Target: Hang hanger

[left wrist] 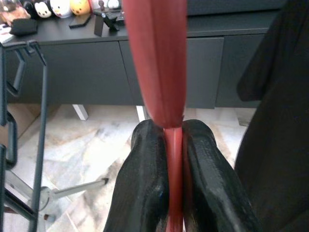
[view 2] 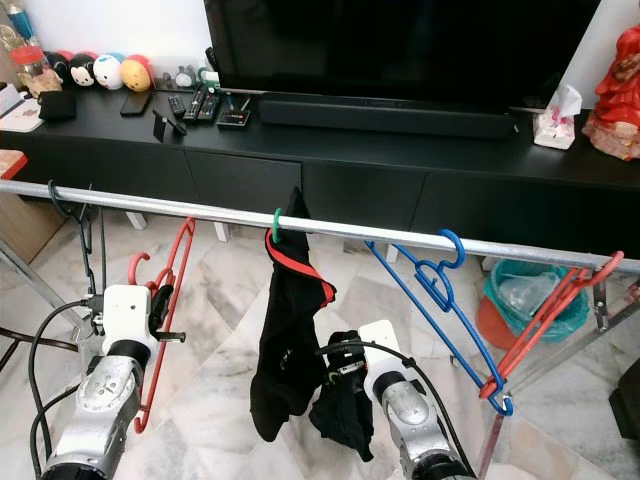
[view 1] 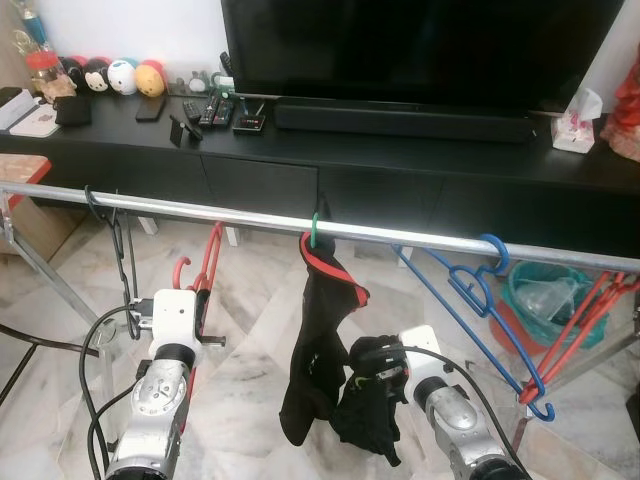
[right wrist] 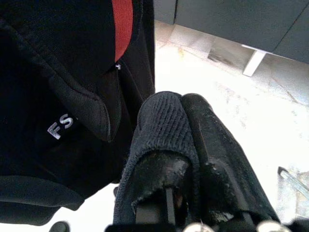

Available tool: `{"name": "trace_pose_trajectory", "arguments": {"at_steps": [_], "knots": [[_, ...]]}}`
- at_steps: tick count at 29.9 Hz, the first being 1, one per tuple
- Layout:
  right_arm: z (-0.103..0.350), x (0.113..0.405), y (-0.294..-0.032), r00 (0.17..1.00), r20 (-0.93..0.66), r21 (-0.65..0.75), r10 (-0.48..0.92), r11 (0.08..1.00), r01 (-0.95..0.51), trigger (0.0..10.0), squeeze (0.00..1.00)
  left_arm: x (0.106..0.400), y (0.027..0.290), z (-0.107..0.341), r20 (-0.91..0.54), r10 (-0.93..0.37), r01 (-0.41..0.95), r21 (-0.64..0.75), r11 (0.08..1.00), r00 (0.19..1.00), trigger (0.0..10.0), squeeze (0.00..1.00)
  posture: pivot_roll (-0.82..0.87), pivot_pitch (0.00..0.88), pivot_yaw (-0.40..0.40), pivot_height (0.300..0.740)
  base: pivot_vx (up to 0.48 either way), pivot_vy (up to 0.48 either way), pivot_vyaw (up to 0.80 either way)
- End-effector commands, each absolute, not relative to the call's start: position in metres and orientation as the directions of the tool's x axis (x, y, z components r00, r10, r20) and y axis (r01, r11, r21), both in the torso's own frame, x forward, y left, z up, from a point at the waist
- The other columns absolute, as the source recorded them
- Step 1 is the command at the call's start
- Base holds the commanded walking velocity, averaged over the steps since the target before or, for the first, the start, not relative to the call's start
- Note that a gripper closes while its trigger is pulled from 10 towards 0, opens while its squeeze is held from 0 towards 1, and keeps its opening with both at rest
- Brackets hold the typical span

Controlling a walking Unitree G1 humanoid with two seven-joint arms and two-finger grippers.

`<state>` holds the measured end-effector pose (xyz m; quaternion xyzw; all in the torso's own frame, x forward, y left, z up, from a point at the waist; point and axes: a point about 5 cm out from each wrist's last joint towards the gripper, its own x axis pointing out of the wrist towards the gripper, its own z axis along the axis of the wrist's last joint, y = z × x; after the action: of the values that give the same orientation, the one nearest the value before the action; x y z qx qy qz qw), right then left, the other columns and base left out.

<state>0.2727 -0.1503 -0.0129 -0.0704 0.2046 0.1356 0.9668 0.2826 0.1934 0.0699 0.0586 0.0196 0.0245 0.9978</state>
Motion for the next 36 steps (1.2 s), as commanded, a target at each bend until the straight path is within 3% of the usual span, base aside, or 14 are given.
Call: {"name": "trace_pose_trajectory", "arguments": {"at_steps": [1,36], "knots": [[-0.005,0.281,-0.151,0.898,-0.380,-0.100,0.223,0.955,-0.279,10.0,0.00,0.281,0.193,0.074,-0.025,0.053,-0.051,0.101,0.994,0.998,10.0,0.00,-0.03,0.016,-0.005,0.740,0.000,0.000,0.00],[0.010,0.294,-0.154,0.935,-0.307,-0.110,0.179,0.969,-0.222,10.0,0.00,0.278,0.188,0.075,-0.027,0.044,-0.041,0.073,0.996,0.999,10.0,0.00,-0.03,0.000,-0.001,0.740,-0.289,0.000,0.00]]}}
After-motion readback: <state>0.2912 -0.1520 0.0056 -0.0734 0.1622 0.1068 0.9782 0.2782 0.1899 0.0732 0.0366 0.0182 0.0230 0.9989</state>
